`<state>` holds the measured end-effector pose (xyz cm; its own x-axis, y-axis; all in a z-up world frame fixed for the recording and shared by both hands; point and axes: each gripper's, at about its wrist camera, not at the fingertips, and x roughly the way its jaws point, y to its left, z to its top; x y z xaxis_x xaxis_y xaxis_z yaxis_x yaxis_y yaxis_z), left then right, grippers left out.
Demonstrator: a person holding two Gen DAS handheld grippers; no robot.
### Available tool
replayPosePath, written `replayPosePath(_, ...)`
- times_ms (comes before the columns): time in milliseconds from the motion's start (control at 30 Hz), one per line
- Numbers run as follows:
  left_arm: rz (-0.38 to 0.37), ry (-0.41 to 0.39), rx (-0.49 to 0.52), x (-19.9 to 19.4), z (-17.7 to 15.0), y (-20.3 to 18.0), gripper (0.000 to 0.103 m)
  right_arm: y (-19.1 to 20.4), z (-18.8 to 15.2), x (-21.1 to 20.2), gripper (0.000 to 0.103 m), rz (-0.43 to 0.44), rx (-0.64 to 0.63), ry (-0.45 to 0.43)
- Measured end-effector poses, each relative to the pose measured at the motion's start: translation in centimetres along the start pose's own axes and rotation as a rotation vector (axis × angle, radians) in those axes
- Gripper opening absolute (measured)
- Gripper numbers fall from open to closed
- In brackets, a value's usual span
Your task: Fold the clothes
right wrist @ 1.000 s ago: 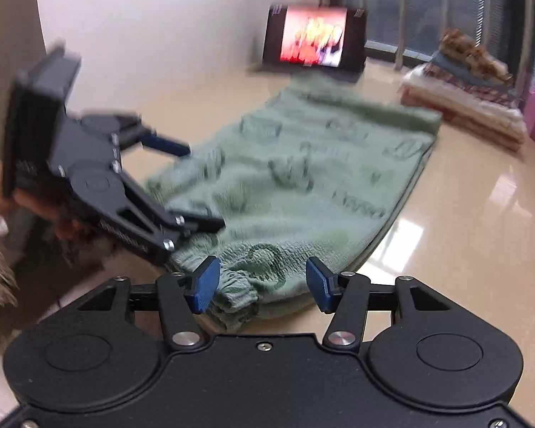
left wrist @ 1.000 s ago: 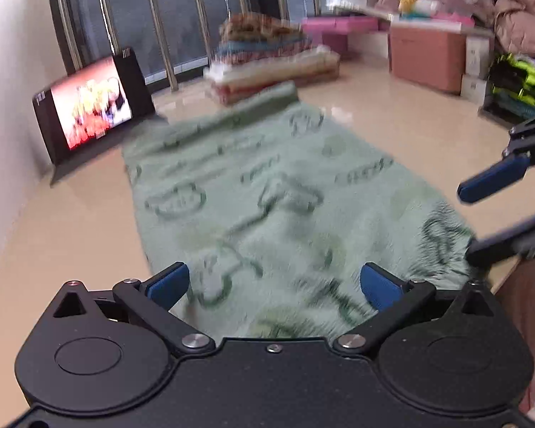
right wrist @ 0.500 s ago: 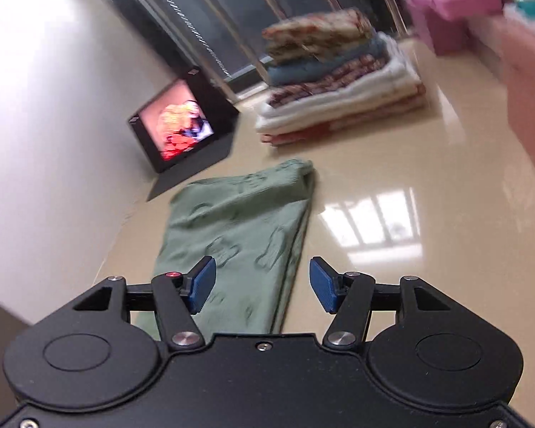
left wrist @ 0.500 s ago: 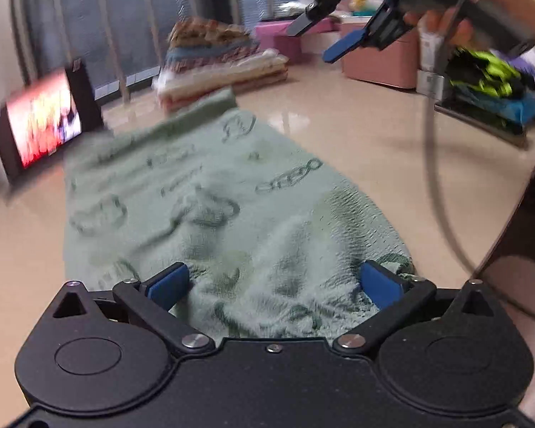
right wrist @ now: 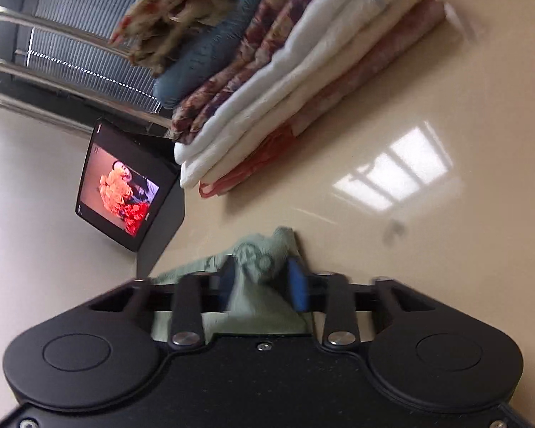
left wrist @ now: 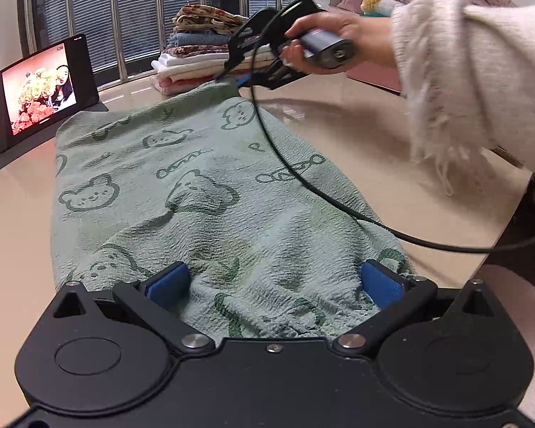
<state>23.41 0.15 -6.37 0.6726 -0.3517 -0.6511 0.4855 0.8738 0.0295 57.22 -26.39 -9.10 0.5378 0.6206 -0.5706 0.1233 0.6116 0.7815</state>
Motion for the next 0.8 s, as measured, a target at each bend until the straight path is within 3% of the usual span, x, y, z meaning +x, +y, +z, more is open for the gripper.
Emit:
replayPosePath(100,0.001,-0.001,-0.001,0.0,0.0,-0.1,0.103,0.4,0.6,1.2,0.004,-0.020,-0.027,-0.019)
replayPosePath(233,0.001,-0.004,-0.003,-0.1,-0.1,-0.2,0.103,2.1,1.1,1.9,0.003,-0.061,-0.150,-0.073)
replayPosePath(300,0.002,-0.005,-0.003,-0.1,-0.1,-0.2,0.103,3.2,0.7,2.5,0.003,-0.121,-0.248,-0.068)
replayPosePath(400,0.002,-0.005,-0.003,-0.2,-0.2,-0.3,0.103,4.4,-0.1,3.2,0.015,-0.195,-0.357,-0.084)
replayPosePath(433,0.002,-0.006,-0.003,-0.2,-0.2,-0.3,0.103,4.6,-0.3,2.9,0.029,-0.196,-0.363,-0.103)
replayPosePath(500,0.003,-0.010,-0.003,-0.2,-0.3,-0.4,0.103,5.1,-0.9,1.7,0.048,-0.173,-0.376,-0.167)
replayPosePath(567,0.004,-0.015,-0.005,-0.2,-0.4,-0.4,0.103,6.3,-1.8,0.1,0.053,-0.174,-0.429,-0.215)
replayPosePath(667,0.012,-0.019,-0.011,-0.3,-0.5,-0.5,0.103,8.5,-3.8,-2.0,0.061,-0.249,-0.560,-0.261)
replayPosePath(800,0.036,-0.013,-0.021,-0.6,-0.2,-0.8,0.103,10.6,-6.9,-6.0,0.081,-0.327,-0.707,-0.307)
